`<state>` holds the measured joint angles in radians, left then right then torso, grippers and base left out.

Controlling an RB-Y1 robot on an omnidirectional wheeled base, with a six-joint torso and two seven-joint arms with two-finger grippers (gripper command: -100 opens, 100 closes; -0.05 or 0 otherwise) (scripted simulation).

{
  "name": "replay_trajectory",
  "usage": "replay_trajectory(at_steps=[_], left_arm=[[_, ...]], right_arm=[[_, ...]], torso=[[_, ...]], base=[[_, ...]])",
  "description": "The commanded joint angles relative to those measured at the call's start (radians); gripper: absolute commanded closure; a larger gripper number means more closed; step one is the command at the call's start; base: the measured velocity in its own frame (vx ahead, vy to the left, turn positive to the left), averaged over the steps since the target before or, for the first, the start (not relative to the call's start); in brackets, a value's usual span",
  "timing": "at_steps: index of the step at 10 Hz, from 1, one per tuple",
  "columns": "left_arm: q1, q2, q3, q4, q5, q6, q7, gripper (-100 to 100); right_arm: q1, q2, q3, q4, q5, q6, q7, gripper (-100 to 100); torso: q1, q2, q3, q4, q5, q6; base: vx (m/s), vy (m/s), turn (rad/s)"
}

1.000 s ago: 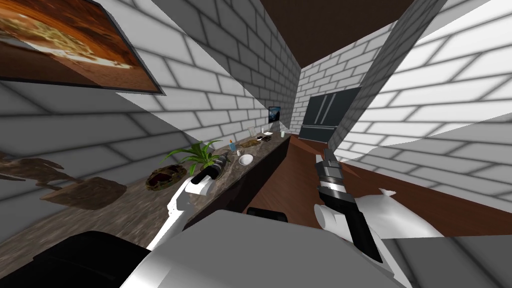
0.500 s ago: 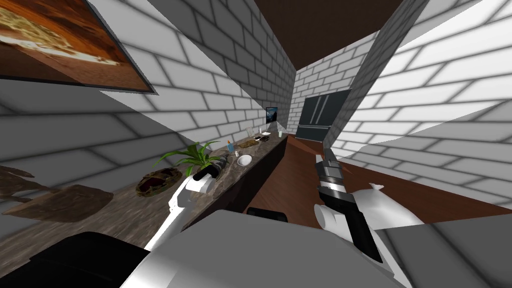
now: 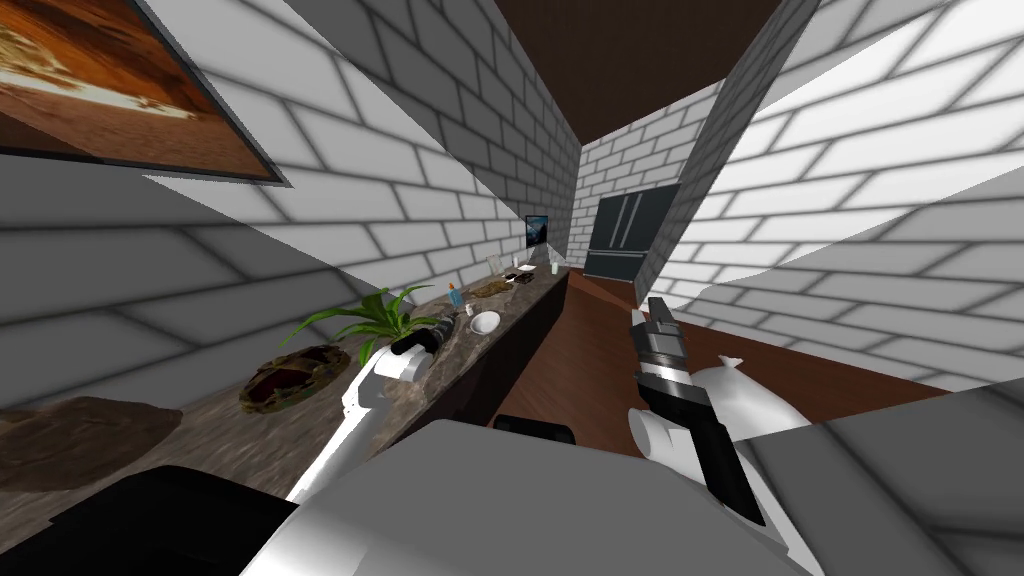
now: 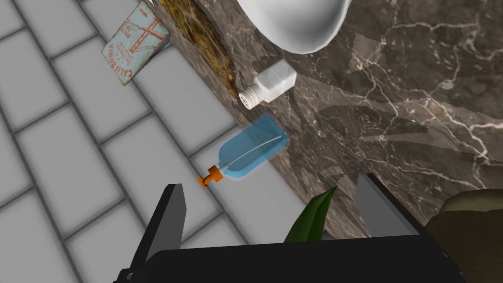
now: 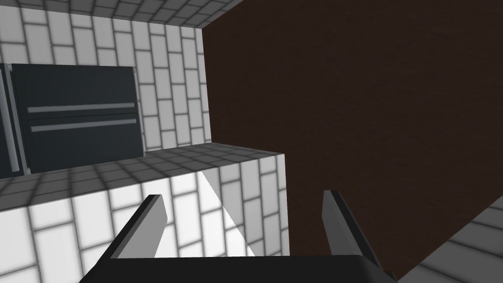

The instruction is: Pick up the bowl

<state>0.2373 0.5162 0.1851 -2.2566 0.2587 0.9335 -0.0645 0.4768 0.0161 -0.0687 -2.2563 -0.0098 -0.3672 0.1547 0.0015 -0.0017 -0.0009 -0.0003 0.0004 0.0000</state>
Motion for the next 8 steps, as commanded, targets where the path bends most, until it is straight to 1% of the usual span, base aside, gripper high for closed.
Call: replay_trajectory(at_steps=[1, 2, 3, 4, 5, 6, 7, 8], left_arm=[[-0.005, 0.002, -0.001, 0.005, 0.007, 0.035, 0.004, -100], [-0.018, 0.006, -0.002, 0.017, 0.024, 0.072, 0.011, -100], [-0.018, 0.006, -0.002, 0.017, 0.024, 0.079, 0.011, -100], [-0.030, 0.009, -0.004, 0.030, 0.040, 0.120, 0.019, -100], [-0.042, 0.011, -0.007, 0.043, 0.055, 0.151, 0.028, -100], [-0.042, 0.011, -0.007, 0.043, 0.055, 0.164, 0.028, -100], [-0.053, 0.013, -0.010, 0.055, 0.071, 0.204, 0.036, -100], [-0.063, 0.014, -0.013, 0.068, 0.086, 0.233, 0.044, -100]], right_arm=[[0.000, 0.000, 0.000, 0.000, 0.000, 0.000, 0.000, 0], [0.000, 0.000, 0.000, 0.000, 0.000, 0.000, 0.000, 0], [0.000, 0.000, 0.000, 0.000, 0.000, 0.000, 0.000, 0], [0.000, 0.000, 0.000, 0.000, 0.000, 0.000, 0.000, 0], [0.000, 0.000, 0.000, 0.000, 0.000, 0.000, 0.000, 0], [0.000, 0.000, 0.000, 0.000, 0.000, 0.000, 0.000, 0], [0.000, 0.000, 0.000, 0.000, 0.000, 0.000, 0.000, 0], [0.000, 0.000, 0.000, 0.000, 0.000, 0.000, 0.000, 0]], torso=[[0.000, 0.000, 0.000, 0.000, 0.000, 0.000], [0.000, 0.000, 0.000, 0.000, 0.000, -0.001], [0.000, 0.000, 0.000, 0.000, 0.000, 0.000], [0.000, 0.000, 0.000, 0.000, 0.000, -0.001], [0.000, 0.000, 0.000, 0.000, 0.000, 0.000], [0.001, -0.001, -0.001, 0.000, 0.000, 0.000], [0.001, -0.001, 0.000, 0.000, 0.000, -0.001], [0.000, 0.000, 0.000, 0.000, 0.000, 0.000]], base=[[0.013, 0.023, -0.072], [0.015, 0.024, -0.142], [0.013, 0.022, -0.067], [0.020, 0.021, -0.123], [0.034, 0.035, -0.232], [0.022, 0.032, -0.079], [0.016, 0.023, -0.097], [0.023, 0.027, -0.225]])
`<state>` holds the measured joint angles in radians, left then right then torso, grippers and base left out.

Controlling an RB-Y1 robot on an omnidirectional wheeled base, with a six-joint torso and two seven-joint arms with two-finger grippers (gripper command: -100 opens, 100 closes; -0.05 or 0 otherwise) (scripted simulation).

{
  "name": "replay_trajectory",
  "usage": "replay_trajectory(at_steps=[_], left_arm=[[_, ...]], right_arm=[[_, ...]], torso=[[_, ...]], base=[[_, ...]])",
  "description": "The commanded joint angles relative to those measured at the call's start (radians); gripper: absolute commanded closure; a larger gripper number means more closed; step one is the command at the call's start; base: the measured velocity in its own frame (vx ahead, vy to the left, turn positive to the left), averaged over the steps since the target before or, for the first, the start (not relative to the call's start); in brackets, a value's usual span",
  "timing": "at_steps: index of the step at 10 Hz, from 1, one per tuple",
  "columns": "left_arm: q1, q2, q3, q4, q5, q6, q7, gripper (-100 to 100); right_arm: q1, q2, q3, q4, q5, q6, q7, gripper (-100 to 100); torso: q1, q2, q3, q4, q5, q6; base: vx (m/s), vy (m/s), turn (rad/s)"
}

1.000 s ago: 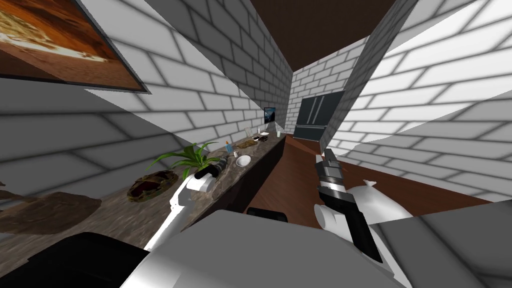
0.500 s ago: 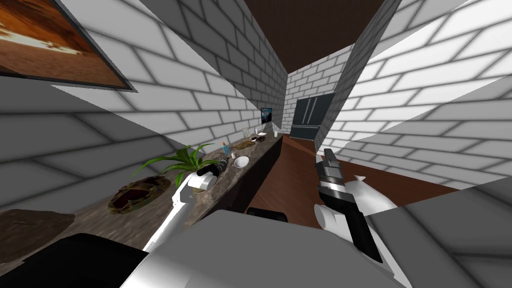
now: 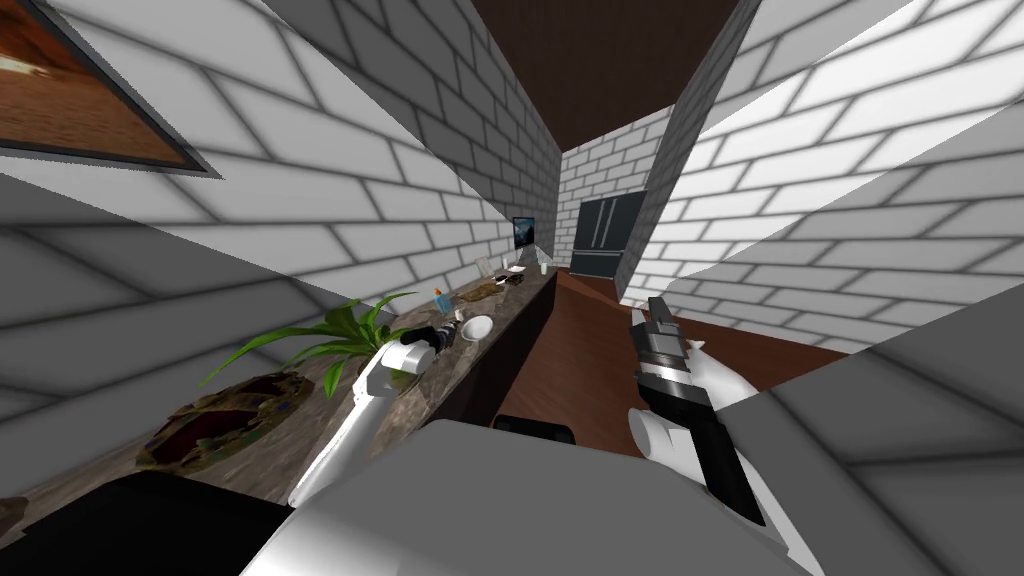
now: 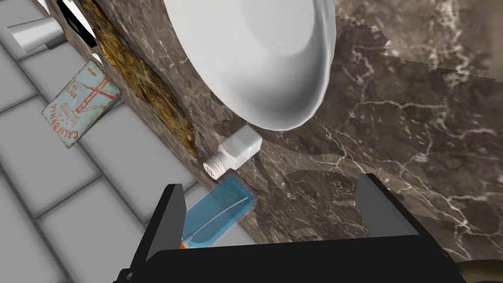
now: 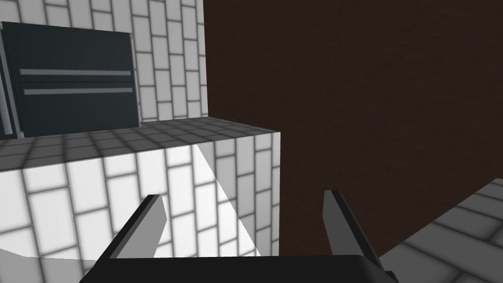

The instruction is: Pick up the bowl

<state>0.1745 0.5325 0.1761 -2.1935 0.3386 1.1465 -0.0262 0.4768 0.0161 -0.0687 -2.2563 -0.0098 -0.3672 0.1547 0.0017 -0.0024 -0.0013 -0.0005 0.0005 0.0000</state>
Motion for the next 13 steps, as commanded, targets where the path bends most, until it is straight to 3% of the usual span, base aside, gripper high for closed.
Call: replay_trajectory(at_steps=[1, 9, 12, 13], left_arm=[[0.000, -0.003, -0.004, 0.004, 0.006, 0.030, 0.006, -100], [-0.050, 0.000, -0.024, 0.075, 0.088, 0.245, 0.049, -100], [-0.050, 0.001, -0.034, 0.100, 0.107, 0.300, 0.056, -100], [-0.051, 0.002, -0.030, 0.091, 0.105, 0.289, 0.055, -100]], right_arm=[[0.000, 0.000, 0.000, 0.000, 0.000, 0.000, 0.000, 0], [0.000, 0.000, 0.000, 0.000, 0.000, 0.000, 0.000, 0], [0.000, 0.000, 0.000, 0.000, 0.000, 0.000, 0.000, 0], [0.000, 0.000, 0.000, 0.000, 0.000, 0.000, 0.000, 0]], torso=[[0.000, 0.000, 0.000, 0.000, 0.000, 0.000], [0.000, 0.000, 0.000, 0.000, 0.000, -0.001], [-0.001, 0.001, 0.001, 0.000, 0.000, -0.001], [-0.001, 0.001, 0.001, 0.000, 0.000, -0.001]], base=[[0.021, 0.027, -0.087], [0.023, 0.031, -0.133], [0.008, 0.022, -0.073], [0.004, 0.007, -0.013]])
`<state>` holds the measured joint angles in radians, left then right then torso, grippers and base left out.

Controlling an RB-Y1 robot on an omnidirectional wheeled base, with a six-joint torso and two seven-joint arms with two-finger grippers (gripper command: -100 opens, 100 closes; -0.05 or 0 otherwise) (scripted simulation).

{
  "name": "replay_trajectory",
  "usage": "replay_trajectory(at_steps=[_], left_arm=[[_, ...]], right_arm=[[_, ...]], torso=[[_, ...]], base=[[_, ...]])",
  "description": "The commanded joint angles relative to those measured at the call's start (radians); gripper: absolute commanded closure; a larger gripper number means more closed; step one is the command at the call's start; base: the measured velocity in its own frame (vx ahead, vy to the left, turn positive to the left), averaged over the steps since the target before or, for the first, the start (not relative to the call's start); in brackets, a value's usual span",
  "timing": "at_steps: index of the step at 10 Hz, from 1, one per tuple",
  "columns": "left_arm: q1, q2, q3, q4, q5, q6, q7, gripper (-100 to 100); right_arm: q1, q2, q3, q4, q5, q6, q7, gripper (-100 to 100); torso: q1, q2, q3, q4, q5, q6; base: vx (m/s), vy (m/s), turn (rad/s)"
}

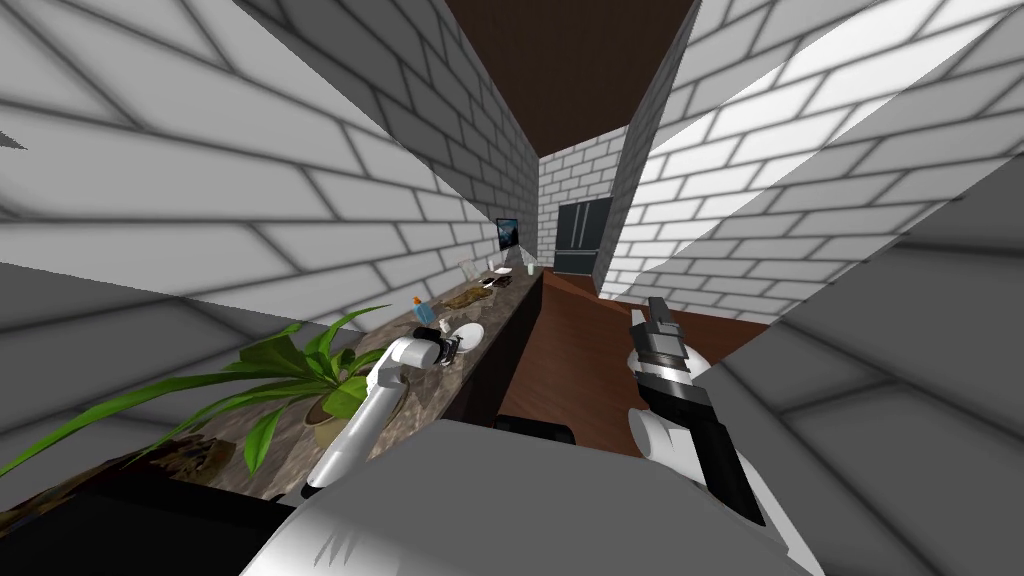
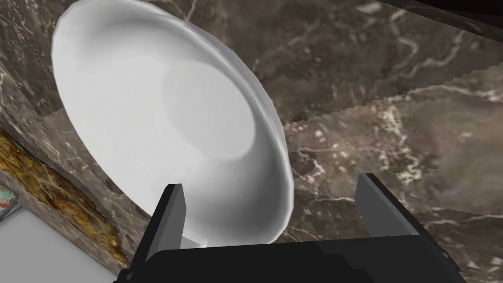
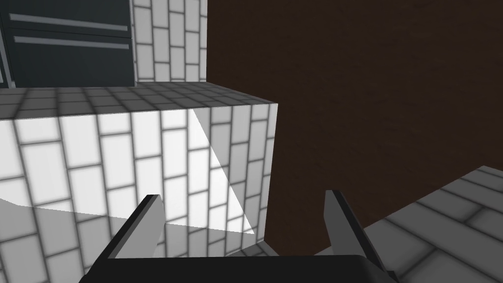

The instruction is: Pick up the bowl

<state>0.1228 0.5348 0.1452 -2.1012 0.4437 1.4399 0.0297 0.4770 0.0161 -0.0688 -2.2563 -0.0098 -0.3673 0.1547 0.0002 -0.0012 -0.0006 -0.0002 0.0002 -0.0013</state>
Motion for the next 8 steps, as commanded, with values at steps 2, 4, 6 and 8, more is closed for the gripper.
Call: replay_trajectory(at_steps=[2, 4, 6, 8], left_arm=[[-0.004, -0.007, -0.007, 0.034, -0.010, -0.029, -0.007, -100], [-0.009, -0.015, -0.015, 0.076, -0.022, -0.066, -0.015, -100], [-0.006, -0.013, -0.013, 0.067, -0.019, -0.059, -0.014, 100], [-0.005, -0.013, -0.013, 0.067, -0.018, -0.058, -0.014, 100]], right_arm=[[0.000, 0.000, 0.000, 0.000, 0.000, 0.000, 0.000, 0], [0.000, 0.000, 0.000, 0.000, 0.000, 0.000, 0.000, 0], [0.000, 0.000, 0.000, 0.000, 0.000, 0.000, 0.000, 0], [0.000, 0.000, 0.000, 0.000, 0.000, 0.000, 0.000, 0]], torso=[[0.000, 0.000, 0.000, 0.000, 0.000, 0.000], [0.000, 0.000, 0.000, 0.000, 0.000, 0.000], [0.000, 0.000, 0.000, 0.000, 0.000, 0.000], [-0.001, 0.000, 0.000, 0.000, 0.000, 0.001]], base=[[0.002, 0.001, -0.015], [0.006, 0.004, -0.045], [0.000, 0.000, 0.000], [0.000, 0.000, 0.000]])
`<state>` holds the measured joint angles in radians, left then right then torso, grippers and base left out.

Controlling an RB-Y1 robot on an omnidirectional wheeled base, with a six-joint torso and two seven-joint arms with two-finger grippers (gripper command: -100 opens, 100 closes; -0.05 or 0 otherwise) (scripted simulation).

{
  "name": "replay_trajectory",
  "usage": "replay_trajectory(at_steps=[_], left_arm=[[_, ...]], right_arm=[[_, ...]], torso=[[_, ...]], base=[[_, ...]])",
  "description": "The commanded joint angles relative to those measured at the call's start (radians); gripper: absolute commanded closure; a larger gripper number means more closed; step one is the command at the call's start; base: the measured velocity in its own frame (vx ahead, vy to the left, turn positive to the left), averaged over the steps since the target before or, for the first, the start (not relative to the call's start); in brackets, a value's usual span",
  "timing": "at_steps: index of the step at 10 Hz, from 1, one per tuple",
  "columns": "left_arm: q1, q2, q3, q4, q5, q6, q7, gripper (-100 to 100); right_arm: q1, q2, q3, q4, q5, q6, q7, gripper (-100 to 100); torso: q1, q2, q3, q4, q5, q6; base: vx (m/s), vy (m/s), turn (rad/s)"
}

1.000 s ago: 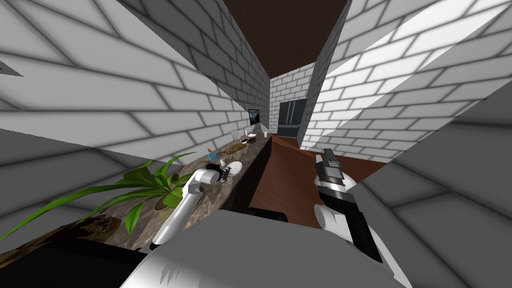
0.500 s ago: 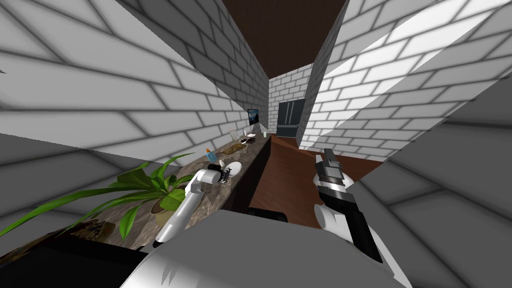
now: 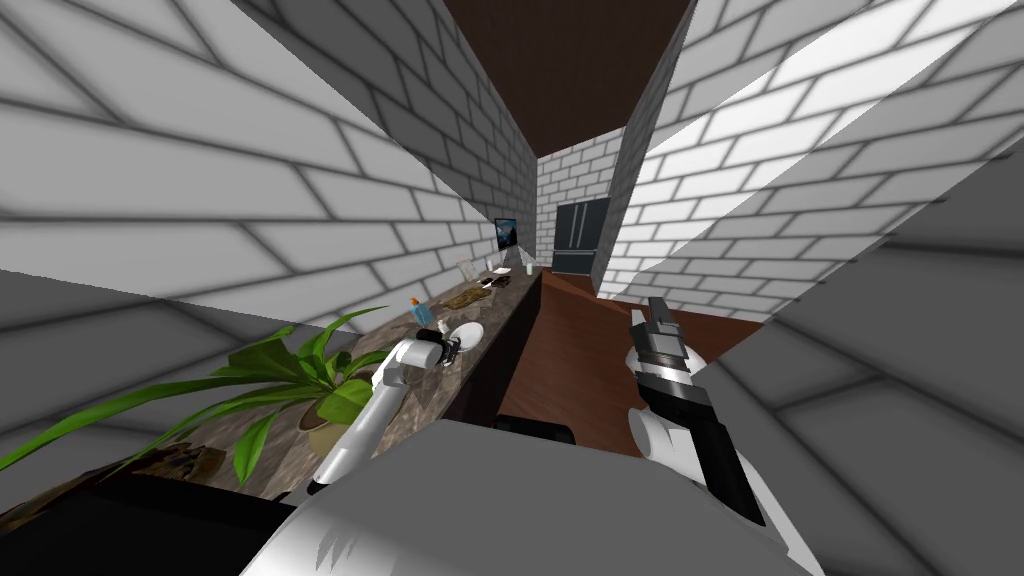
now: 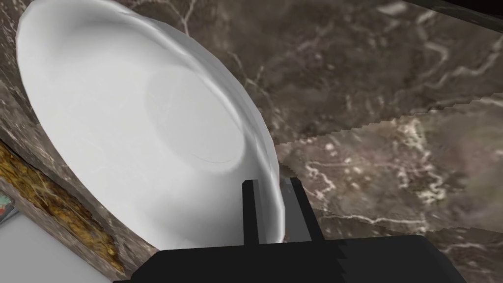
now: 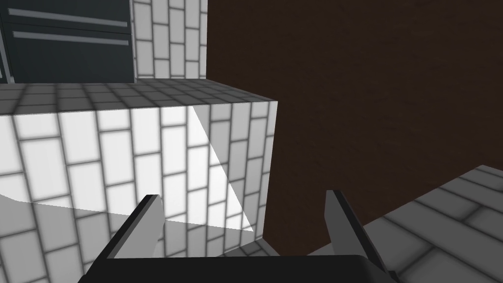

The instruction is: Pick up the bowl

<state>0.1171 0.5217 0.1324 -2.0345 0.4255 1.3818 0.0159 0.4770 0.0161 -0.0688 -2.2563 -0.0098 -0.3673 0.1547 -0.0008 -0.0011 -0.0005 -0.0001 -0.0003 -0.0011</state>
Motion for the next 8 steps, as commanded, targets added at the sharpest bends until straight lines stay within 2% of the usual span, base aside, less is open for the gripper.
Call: replay_trajectory(at_steps=[1, 2, 3, 4, 6, 7, 8], left_arm=[[0.000, 0.000, 0.000, 0.000, 0.000, 0.000, 0.000, 100], [0.000, 0.000, 0.000, 0.000, 0.000, 0.000, 0.000, 100], [0.001, 0.000, 0.000, 0.000, 0.000, 0.001, 0.000, 0], [0.002, 0.006, 0.006, -0.033, 0.008, 0.029, 0.007, 100], [0.006, 0.013, 0.013, -0.067, 0.018, 0.058, 0.014, 100], [0.004, 0.010, 0.009, -0.054, 0.014, 0.046, 0.011, 100], [0.004, 0.011, 0.010, -0.056, 0.014, 0.049, 0.012, 0]], right_arm=[[0.000, 0.000, 0.000, 0.000, 0.000, 0.000, 0.000, 0], [0.000, 0.000, 0.000, 0.000, 0.000, 0.000, 0.000, 0], [0.000, 0.000, 0.000, 0.000, 0.000, 0.000, 0.000, 0], [0.000, 0.000, 0.000, 0.000, 0.000, 0.000, 0.000, 0], [0.000, 0.000, 0.000, 0.000, 0.000, 0.000, 0.000, 0], [0.000, 0.000, 0.000, 0.000, 0.000, 0.000, 0.000, 0], [0.000, 0.000, 0.000, 0.000, 0.000, 0.000, 0.000, 0]], torso=[[0.000, 0.000, 0.000, 0.000, 0.000, 0.000], [0.000, 0.000, 0.000, 0.000, 0.000, 0.000], [0.000, 0.000, 0.000, 0.000, 0.000, 0.000], [0.000, 0.001, 0.001, 0.001, 0.000, 0.000], [-0.001, 0.002, 0.001, 0.001, -0.001, 0.000], [-0.001, 0.002, 0.002, 0.001, -0.001, 0.000], [-0.001, 0.002, 0.002, 0.001, 0.000, 0.000]], base=[[0.000, 0.000, 0.000], [0.000, 0.000, 0.000], [0.000, 0.000, 0.000], [-0.003, -0.002, 0.042], [-0.005, -0.004, 0.040], [0.000, 0.000, 0.000], [0.000, 0.000, 0.000]])
